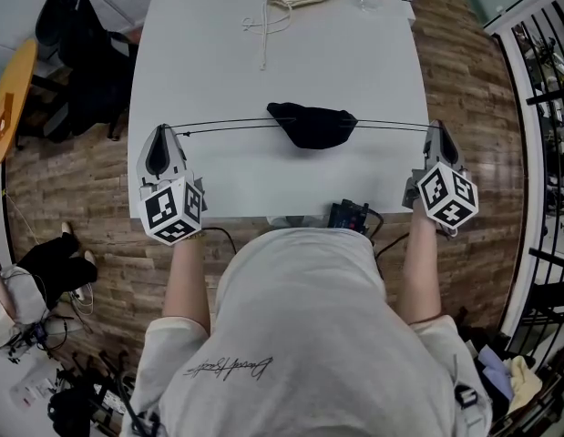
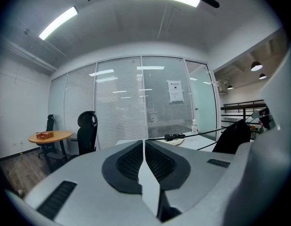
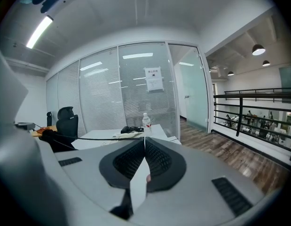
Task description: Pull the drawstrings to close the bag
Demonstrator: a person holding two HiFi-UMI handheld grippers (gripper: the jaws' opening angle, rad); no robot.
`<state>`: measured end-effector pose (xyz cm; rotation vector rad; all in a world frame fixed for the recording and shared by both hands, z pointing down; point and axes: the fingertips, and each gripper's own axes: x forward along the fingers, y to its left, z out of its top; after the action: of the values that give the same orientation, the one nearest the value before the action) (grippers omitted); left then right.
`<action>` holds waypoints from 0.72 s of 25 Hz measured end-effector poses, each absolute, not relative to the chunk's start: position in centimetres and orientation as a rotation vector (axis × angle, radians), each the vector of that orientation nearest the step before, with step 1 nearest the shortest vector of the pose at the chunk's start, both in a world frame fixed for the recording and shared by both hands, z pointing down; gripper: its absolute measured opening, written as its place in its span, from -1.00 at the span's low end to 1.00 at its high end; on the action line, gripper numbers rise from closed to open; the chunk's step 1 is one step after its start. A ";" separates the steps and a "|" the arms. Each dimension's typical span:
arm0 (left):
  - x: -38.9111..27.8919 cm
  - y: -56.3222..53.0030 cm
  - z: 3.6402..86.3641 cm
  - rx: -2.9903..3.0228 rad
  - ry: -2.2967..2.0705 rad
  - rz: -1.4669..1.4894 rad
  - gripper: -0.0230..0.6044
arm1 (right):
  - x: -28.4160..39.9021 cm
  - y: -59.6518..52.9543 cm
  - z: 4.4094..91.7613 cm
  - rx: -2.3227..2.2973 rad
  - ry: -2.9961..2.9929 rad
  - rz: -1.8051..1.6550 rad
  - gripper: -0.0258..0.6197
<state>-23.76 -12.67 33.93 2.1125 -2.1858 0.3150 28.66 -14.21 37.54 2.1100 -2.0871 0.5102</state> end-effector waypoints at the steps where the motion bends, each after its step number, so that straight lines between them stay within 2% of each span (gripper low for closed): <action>1: -23.7 -12.7 33.9 2.117 -2.181 0.315 -0.86 | 28.7 -14.2 37.6 2.108 -2.084 0.506 -0.84; 13: -22.2 -12.1 35.6 2.149 -2.032 0.295 -0.89 | 28.7 -13.3 38.7 2.041 -2.122 0.564 -0.84; 18: -19.3 -11.4 36.7 2.203 -1.936 0.319 -0.89 | 27.0 -12.8 39.0 1.992 -2.180 0.599 -0.84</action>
<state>-19.35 -11.35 36.68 2.2031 -1.9360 0.3186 26.99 -12.82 39.01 1.9922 -2.1805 0.5992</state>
